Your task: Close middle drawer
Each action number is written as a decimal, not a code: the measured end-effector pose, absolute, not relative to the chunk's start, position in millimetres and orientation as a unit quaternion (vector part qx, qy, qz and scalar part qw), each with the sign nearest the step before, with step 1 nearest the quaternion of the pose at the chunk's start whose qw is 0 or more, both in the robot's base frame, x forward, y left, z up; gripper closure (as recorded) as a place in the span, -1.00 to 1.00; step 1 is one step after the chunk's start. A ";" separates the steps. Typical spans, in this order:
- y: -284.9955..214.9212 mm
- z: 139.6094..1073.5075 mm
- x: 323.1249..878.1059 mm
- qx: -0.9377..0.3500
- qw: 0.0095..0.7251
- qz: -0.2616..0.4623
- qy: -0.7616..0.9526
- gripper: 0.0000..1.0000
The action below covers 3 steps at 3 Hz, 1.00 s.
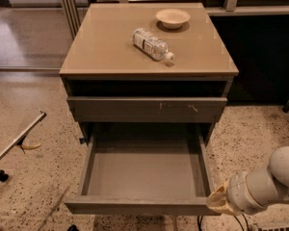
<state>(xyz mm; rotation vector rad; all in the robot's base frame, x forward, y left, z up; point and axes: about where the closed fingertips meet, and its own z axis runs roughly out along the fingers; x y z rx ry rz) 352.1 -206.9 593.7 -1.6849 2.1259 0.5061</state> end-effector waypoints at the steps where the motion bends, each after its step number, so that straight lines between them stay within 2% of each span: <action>1: -201.0 533.5 344.5 -0.600 0.180 0.197 0.754 1.00; 2: -194.9 477.8 347.3 -0.602 0.171 0.207 0.752 1.00; 3: -189.7 439.7 359.3 -0.605 0.163 0.209 0.751 0.65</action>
Offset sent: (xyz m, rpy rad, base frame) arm 0.0009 0.0187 -0.1856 0.0234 0.0831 0.0365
